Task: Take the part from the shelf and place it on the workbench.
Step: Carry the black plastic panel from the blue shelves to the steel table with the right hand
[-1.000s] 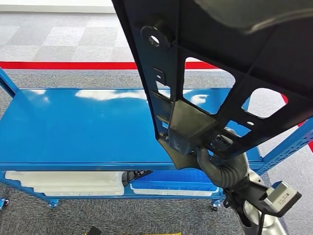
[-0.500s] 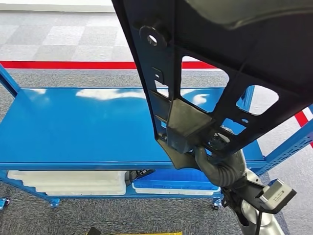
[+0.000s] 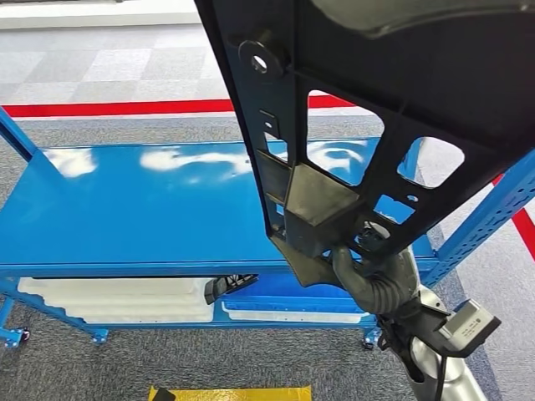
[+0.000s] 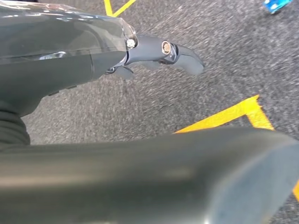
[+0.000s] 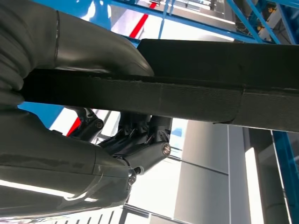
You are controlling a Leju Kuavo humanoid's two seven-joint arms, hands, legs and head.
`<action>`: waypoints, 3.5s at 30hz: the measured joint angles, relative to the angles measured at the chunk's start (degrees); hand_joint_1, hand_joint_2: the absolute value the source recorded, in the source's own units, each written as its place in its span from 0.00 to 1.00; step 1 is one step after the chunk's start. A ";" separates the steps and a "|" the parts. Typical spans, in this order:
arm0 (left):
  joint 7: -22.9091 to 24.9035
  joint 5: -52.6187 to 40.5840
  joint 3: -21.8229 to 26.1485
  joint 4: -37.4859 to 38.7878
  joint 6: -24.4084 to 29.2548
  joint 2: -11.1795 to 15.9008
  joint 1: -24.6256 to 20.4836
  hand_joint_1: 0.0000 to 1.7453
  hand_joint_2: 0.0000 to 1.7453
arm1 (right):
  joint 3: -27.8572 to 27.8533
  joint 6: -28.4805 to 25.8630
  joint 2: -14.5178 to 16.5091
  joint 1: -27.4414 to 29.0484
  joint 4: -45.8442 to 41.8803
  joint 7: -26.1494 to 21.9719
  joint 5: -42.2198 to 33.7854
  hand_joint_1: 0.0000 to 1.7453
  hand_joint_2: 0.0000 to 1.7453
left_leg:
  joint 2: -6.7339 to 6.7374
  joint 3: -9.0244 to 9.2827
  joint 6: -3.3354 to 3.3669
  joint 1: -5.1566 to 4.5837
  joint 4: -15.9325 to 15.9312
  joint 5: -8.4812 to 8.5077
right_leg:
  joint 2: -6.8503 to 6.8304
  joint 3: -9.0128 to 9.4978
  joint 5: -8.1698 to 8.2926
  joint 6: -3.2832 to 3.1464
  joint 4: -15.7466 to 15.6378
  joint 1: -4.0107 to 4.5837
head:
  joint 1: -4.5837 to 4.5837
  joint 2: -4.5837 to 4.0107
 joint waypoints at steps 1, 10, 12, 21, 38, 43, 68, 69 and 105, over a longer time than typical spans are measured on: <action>0.00 0.00 0.00 0.00 0.00 0.00 0.00 0.00 1.00 | -0.01 -0.02 0.00 0.00 0.13 0.03 -0.04 1.00 1.00 | 0.00 1.56 -0.01 0.07 -1.56 1.06 | -0.07 -0.33 0.28 0.08 0.02 0.00 | 0.00 0.00; 0.07 -0.26 -0.01 0.00 0.00 0.09 -0.24 0.00 1.00 | -0.26 -0.65 0.07 -0.16 0.36 0.02 0.99 1.00 1.00 | 0.16 10.04 2.35 -0.31 -17.97 6.23 | 0.16 -2.51 0.47 2.72 1.49 -0.13 | 0.05 0.00; 0.05 -0.64 -0.04 0.00 0.00 0.09 -0.24 0.00 1.00 | -0.28 -1.19 0.07 -0.11 0.46 -0.04 2.14 1.00 1.00 | 0.37 9.06 3.13 -0.33 -18.10 7.00 | 0.33 -4.48 -4.03 2.82 6.89 -0.01 | 0.09 0.01; 0.10 -1.05 -0.09 0.00 0.10 0.04 -0.15 0.00 1.00 | -0.26 -2.51 0.04 0.24 0.80 -0.28 4.50 1.00 1.00 | 0.03 6.26 2.78 -0.95 -16.79 8.65 | 1.94 4.22 -2.03 1.62 -1.04 0.72 | 0.11 0.00; 0.31 -1.22 -0.11 0.00 0.26 0.14 0.17 0.00 1.00 | -0.08 -3.46 0.07 0.29 0.79 -0.82 5.78 1.00 1.00 | 2.88 6.54 0.86 -0.22 -15.92 8.11 | -5.28 3.70 -1.62 1.97 -1.67 0.48 | 0.07 0.00; 0.39 -1.26 -0.11 0.00 0.31 0.17 0.10 0.00 1.00 | -0.12 -3.53 0.00 0.31 0.81 -0.91 5.88 1.00 1.00 | 0.61 6.23 2.76 0.07 -16.76 8.35 | -0.06 -0.70 -7.93 2.51 8.21 0.37 | 0.26 0.00; 1.21 -1.19 -0.08 0.00 0.20 0.61 -0.09 0.00 1.00 | 0.25 -3.61 0.08 -0.52 1.33 -0.97 6.03 1.00 1.00 | 3.45 4.45 0.65 -0.33 -15.60 8.80 | -5.45 2.76 -2.04 1.86 -0.80 0.56 | 0.18 0.00; 1.32 -1.13 -0.06 0.00 0.20 0.71 0.09 0.00 1.00 | 0.32 -3.61 0.15 -0.62 1.39 -0.99 5.95 1.00 1.00 | 2.95 4.46 1.05 -0.29 -15.73 8.88 | -5.94 2.96 -2.18 2.16 -0.94 0.51 | 0.19 0.00; 1.80 0.52 1.53 0.00 0.57 1.18 -0.14 0.00 1.00 | -1.18 -3.90 0.63 -3.52 3.60 -1.84 5.29 1.00 1.00 | 0.28 3.94 3.13 -0.70 -16.01 9.79 | 0.21 -2.56 -9.47 1.95 12.03 0.45 | 0.16 0.00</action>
